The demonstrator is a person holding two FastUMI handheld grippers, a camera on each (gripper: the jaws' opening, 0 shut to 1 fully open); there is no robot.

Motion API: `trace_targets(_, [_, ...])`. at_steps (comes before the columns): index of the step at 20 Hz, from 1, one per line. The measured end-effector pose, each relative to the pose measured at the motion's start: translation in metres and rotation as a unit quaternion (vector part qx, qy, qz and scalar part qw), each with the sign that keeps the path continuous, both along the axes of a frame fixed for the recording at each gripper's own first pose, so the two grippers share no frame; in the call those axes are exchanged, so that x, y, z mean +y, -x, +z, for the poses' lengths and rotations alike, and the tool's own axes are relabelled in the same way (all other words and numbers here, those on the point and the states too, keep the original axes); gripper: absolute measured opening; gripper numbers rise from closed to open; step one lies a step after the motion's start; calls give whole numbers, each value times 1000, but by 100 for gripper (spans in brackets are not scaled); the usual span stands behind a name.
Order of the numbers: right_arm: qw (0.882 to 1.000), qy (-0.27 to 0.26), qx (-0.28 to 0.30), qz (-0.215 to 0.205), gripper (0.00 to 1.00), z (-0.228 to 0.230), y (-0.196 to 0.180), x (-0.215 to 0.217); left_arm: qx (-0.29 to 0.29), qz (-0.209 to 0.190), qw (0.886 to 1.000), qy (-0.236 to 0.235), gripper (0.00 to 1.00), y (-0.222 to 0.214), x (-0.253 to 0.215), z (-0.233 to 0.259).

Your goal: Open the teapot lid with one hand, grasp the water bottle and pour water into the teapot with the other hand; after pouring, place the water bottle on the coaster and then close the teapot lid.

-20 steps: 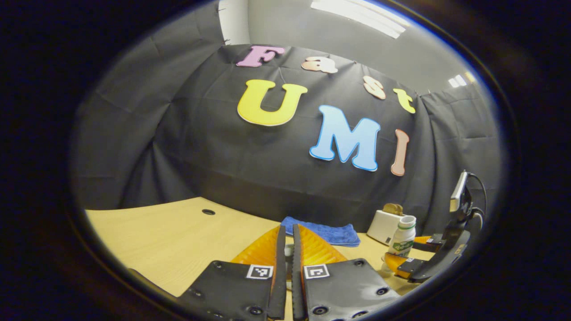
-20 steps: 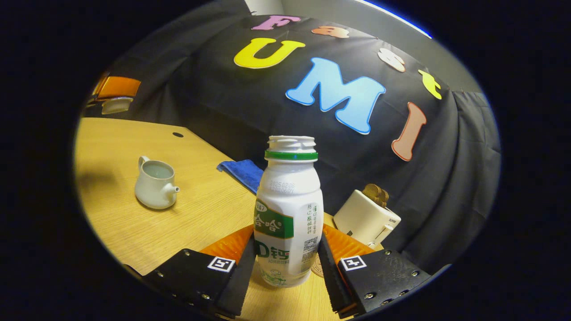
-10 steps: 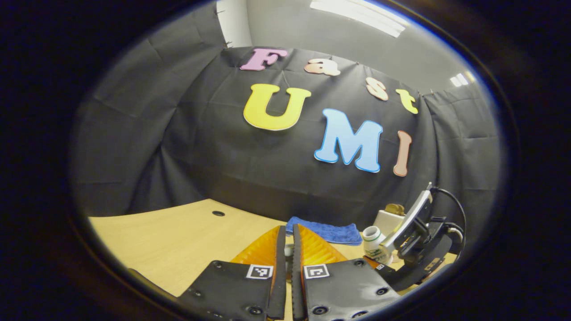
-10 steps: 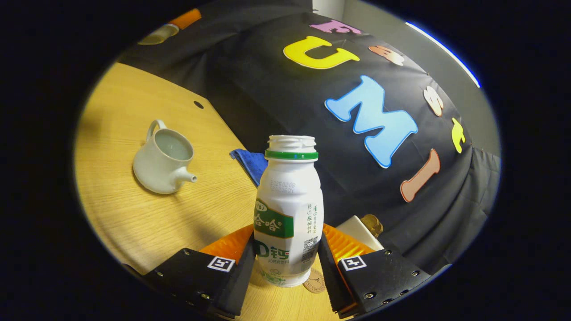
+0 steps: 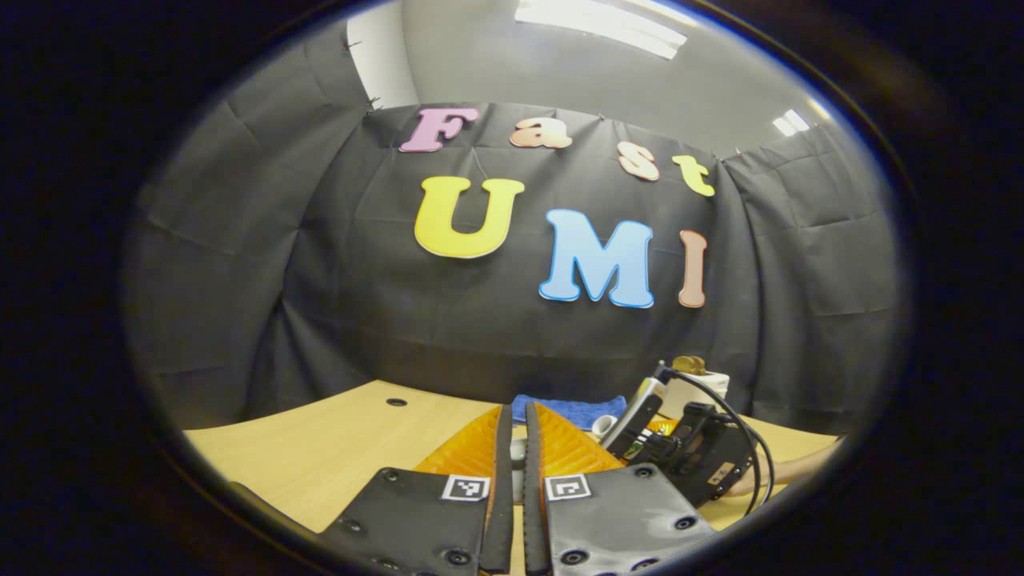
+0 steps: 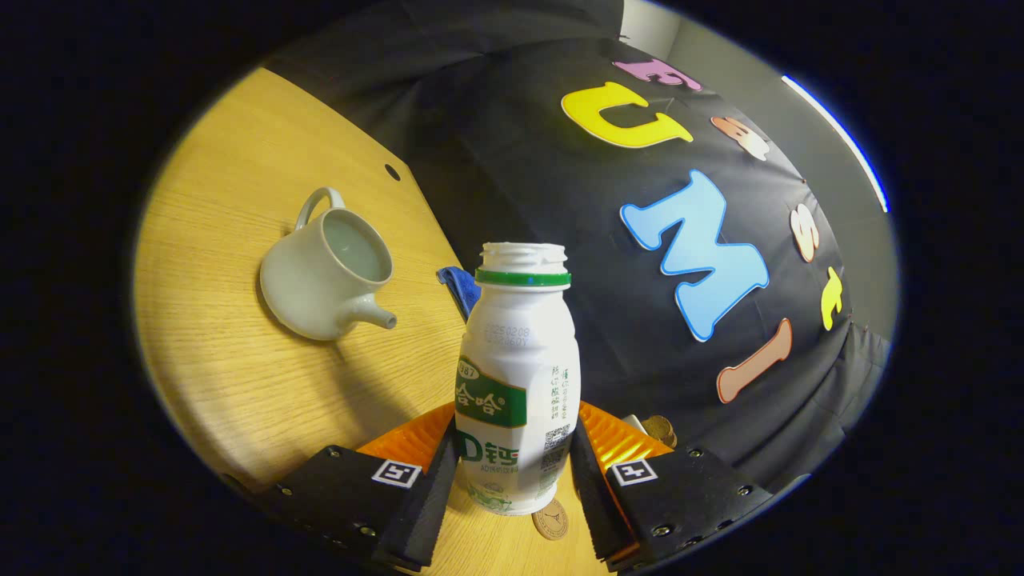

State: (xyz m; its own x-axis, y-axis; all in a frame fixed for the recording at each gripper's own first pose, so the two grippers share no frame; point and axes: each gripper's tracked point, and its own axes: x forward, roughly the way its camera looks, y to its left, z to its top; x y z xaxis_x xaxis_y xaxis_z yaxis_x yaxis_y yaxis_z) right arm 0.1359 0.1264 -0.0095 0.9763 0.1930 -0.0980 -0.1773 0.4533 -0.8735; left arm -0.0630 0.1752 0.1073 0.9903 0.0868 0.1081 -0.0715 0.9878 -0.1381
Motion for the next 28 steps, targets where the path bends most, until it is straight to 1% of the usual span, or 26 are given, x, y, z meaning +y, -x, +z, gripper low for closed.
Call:
trace_targets(3, [1000, 30, -9, 4, 71, 2, 2, 5, 16, -5, 1000, -3, 16, 5, 0, -18])
trace_targets(4, [999, 41, -11, 6, 71, 2, 2, 8, 19, -5, 1000, -3, 11, 5, 1, -22])
trace_targets(5, [998, 52, -17, 8, 71, 3, 1, 12, 22, -5, 1000, -4, 11, 4, 1, -24])
trace_targets(6, [998, 65, -24, 10, 71, 3, 1, 15, 22, -5, 1000, -6, 15, 3, 2, -24])
trace_targets(7, [996, 80, -32, 11, 71, 3, -5, 18, 22, -4, 1000, -10, 11, 4, 2, -22])
trace_targets(8, [994, 96, -40, 12, 71, 3, -7, 20, 20, -1, 1000, -13, 11, 6, 4, -20])
trace_targets(9, [992, 114, -47, 12, 71, 2, -8, 21, 18, 2, 1000, -17, 15, 7, 5, -19])
trace_targets(10, [990, 131, -53, 12, 71, 2, -6, 20, 17, 4, 1000, -20, 15, 7, 6, -18])
trace_targets(11, [988, 141, -58, 13, 71, 1, -4, 21, 16, 5, 1000, -20, 11, 8, 7, -17])
trace_targets(12, [987, 150, -63, 14, 71, 2, -4, 22, 16, 5, 1000, -18, 12, 9, 8, -16])
trace_targets(13, [985, 159, -66, 14, 68, 0, -6, 22, 17, 4, 1000, -18, 16, 8, 9, -17])
trace_targets(14, [983, 167, -68, 15, 71, -1, -5, 22, 19, 3, 1000, -18, 16, 8, 8, -19])
trace_targets(16, [979, 189, -68, 16, 71, -1, -6, 22, 20, 5, 1000, -21, 15, 6, 7, -21])
trace_targets(18, [975, 209, -75, 15, 71, 1, -10, 22, 22, 3, 999, -26, 7, 6, 6, -22])
trace_targets(19, [973, 217, -81, 13, 71, 1, -10, 21, 22, 3, 999, -26, 11, 5, 7, -23])
trace_targets(20, [971, 225, -85, 11, 71, 2, -11, 20, 23, 2, 999, -25, 12, 5, 7, -22])
trace_targets(22, [966, 241, -92, 7, 71, 3, -13, 19, 25, 1, 999, -23, 16, 5, 7, -24])
trace_targets(24, [961, 257, -103, 7, 71, 7, -13, 19, 26, 2, 999, -22, 16, 4, 7, -26])
trace_targets(25, [958, 263, -110, 8, 71, 9, -14, 20, 23, 3, 1000, -20, 11, 5, 8, -24])
trace_targets(28, [952, 281, -123, 11, 71, 10, -11, 21, 23, 5, 999, -24, 12, 6, 9, -24])
